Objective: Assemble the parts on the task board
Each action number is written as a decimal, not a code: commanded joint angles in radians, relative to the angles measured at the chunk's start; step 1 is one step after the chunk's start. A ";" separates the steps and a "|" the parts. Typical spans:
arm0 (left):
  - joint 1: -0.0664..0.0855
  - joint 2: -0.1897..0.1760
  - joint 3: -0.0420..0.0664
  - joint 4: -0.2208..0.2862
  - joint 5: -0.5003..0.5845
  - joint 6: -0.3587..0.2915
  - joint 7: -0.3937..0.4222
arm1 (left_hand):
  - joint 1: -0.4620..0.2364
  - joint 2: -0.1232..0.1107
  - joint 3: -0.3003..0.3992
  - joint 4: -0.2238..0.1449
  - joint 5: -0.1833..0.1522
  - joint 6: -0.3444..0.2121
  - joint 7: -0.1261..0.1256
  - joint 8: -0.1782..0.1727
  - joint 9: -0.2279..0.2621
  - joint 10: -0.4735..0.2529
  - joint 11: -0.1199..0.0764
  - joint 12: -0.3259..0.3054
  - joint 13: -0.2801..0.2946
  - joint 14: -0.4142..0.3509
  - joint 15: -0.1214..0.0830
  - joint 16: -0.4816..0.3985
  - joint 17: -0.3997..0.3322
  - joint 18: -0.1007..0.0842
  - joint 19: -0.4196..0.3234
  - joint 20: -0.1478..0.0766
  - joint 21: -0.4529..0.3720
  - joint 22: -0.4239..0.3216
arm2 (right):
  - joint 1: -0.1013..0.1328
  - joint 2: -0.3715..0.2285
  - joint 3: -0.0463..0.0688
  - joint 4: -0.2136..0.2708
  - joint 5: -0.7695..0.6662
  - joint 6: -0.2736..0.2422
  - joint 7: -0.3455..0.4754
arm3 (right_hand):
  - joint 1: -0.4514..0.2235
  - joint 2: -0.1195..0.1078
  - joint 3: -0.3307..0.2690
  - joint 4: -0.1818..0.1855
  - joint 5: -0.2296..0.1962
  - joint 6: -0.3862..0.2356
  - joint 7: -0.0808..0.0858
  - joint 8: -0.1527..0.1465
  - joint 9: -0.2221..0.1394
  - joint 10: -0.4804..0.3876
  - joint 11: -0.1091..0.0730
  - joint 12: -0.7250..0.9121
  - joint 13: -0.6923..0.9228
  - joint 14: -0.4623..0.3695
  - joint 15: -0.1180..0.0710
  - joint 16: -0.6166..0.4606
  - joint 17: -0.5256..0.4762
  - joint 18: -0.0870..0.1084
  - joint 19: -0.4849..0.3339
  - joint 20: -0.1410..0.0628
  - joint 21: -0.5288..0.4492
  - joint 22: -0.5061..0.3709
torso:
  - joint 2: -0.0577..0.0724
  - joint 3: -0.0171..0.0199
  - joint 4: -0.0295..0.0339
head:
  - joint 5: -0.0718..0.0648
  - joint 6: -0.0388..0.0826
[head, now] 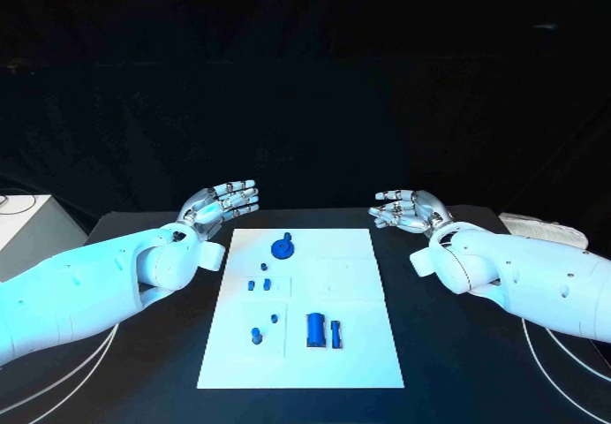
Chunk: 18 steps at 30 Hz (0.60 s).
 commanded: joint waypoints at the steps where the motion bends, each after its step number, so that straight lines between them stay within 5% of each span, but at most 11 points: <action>1: -0.003 0.001 0.003 0.015 -0.004 -0.024 0.001 | -0.391 0.133 -0.375 -0.065 -0.129 -0.462 -0.112 -0.231 -0.080 -0.555 -0.120 -0.149 -0.037 -0.464 -0.107 -0.253 -0.084 -0.104 -0.385 -0.176 -0.235 -0.063 | -0.009 -0.002 0.009 0.021 0.020 -0.021 0.016 | -0.403 0.138 -0.293 -0.149 -0.082 -0.527 -0.115 -0.178 -0.179 -0.948 -0.081 -0.071 -0.200 -0.883 -0.053 -0.168 -0.361 -0.113 -0.827 -0.117 -0.037 -0.372 | -0.006 -0.0001 0.0005 | -0.003 0.012; 4: -0.009 0.002 0.007 0.036 -0.004 -0.067 0.006 | -0.480 0.133 -0.375 -0.065 -0.129 -0.462 -0.112 -0.231 -0.080 -0.555 -0.120 -0.149 -0.037 -0.464 -0.107 -0.253 -0.084 -0.104 -0.385 -0.176 -0.235 -0.063 | -0.024 -0.006 0.025 0.056 0.063 -0.053 0.045 | -0.493 0.138 -0.293 -0.149 -0.082 -0.527 -0.115 -0.178 -0.179 -0.948 -0.081 -0.071 -0.200 -0.883 -0.053 -0.168 -0.361 -0.113 -0.827 -0.117 -0.037 -0.372 | -0.017 0.0010 0.0012 | -0.005 0.033; 5: -0.012 0.002 0.008 0.046 -0.004 -0.085 0.009 | -1.202 0.133 -0.375 -0.065 -0.129 -0.462 -0.112 -0.231 -0.080 -0.555 -0.120 -0.149 -0.037 -0.464 -0.107 -0.253 -0.084 -0.104 -0.385 -0.176 -0.235 -0.063 | -0.030 -0.008 0.032 0.070 0.081 -0.067 0.057 | -0.520 0.138 -0.293 -0.149 -0.082 -0.527 -0.115 -0.178 -0.179 -0.948 -0.081 -0.071 -0.200 -0.883 -0.053 -0.168 -0.361 -0.113 -0.827 -0.117 -0.037 -0.372 | -0.022 0.0015 0.0015 | -0.006 0.042; 6: -0.016 0.003 0.011 0.061 -0.003 -0.117 0.013 | -1.202 0.133 -0.375 -0.065 -0.129 -0.462 -0.112 -0.231 -0.080 -0.555 -0.120 -0.149 -0.037 -0.464 -0.107 -0.253 -0.084 -0.104 -0.385 -0.176 -0.235 -0.063 | -0.037 -0.010 0.040 0.087 0.101 -0.082 0.071 | -1.237 0.138 -0.293 -0.149 -0.082 -0.527 -0.115 -0.178 -0.179 -0.948 -0.081 -0.071 -0.200 -0.883 -0.053 -0.168 -0.361 -0.113 -0.827 -0.117 -0.037 -0.372 | -0.027 0.0021 0.0019 | -0.007 0.052; 8: -0.023 0.003 0.015 0.085 -0.003 -0.164 0.018 | -1.202 0.133 -0.375 -0.065 -0.129 -0.462 -0.112 -0.231 -0.080 -0.555 -0.120 -0.149 -0.037 -0.464 -0.107 -0.253 -0.084 -0.104 -0.385 -0.176 -0.235 -0.063 | -0.057 -0.015 0.064 0.134 0.160 -0.126 0.111 | -1.237 0.138 -0.293 -0.149 -0.082 -0.527 -0.115 -0.178 -0.179 -0.948 -0.081 -0.071 -0.200 -0.883 -0.053 -0.168 -0.361 -0.113 -0.827 -0.117 -0.037 -0.372 | -0.040 0.0034 0.0027 | -0.009 0.077; 12: -0.039 0.005 0.026 0.144 -0.003 -0.282 0.033 | -1.202 0.133 -0.375 -0.065 -0.129 -0.462 -0.112 -0.231 -0.080 -0.555 -0.120 -0.149 -0.037 -0.464 -0.107 -0.253 -0.084 -0.104 -0.385 -0.176 -0.235 -0.063 | -0.092 -0.024 0.102 0.214 0.259 -0.201 0.178 | -1.237 0.138 -0.293 -0.149 -0.082 -0.527 -0.115 -0.178 -0.179 -0.948 -0.081 -0.071 -0.200 -0.883 -0.053 -0.168 -0.361 -0.113 -0.827 -0.117 -0.037 -0.372 | -0.054 0.0049 0.0036 | -0.012 0.105; 14: -0.050 0.006 0.033 0.184 -0.002 -0.363 0.043 | -1.202 0.133 -0.375 -0.065 -0.129 -0.462 -0.112 -0.231 -0.080 -0.555 -0.120 -0.149 -0.037 -0.464 -0.107 -0.253 -0.084 -0.104 -0.385 -0.176 -0.235 -0.063 | -0.108 -0.029 0.121 0.252 0.307 -0.236 0.210 | -1.237 0.138 -0.293 -0.149 -0.082 -0.527 -0.115 -0.178 -0.179 -0.948 -0.081 -0.071 -0.200 -0.883 -0.053 -0.168 -0.361 -0.113 -0.827 -0.117 -0.037 -0.372 | -0.059 0.0054 0.0039 | -0.013 0.114; 18: -0.066 0.008 0.043 0.241 -0.002 -0.476 0.057 | -1.202 0.133 -0.375 -0.065 -0.129 -0.462 -0.112 -0.231 -0.080 -0.555 -0.120 -0.149 -0.037 -0.464 -0.107 -0.253 -0.084 -0.104 -0.385 -0.176 -0.235 -0.063 | -0.125 -0.033 0.140 0.291 0.355 -0.273 0.243 | -1.237 0.138 -0.293 -0.149 -0.082 -0.527 -0.115 -0.178 -0.179 -0.948 -0.081 -0.071 -0.200 -0.883 -0.053 -0.168 -0.361 -0.113 -0.827 -0.117 -0.037 -0.372 | -0.060 0.0056 0.0040 | -0.013 0.117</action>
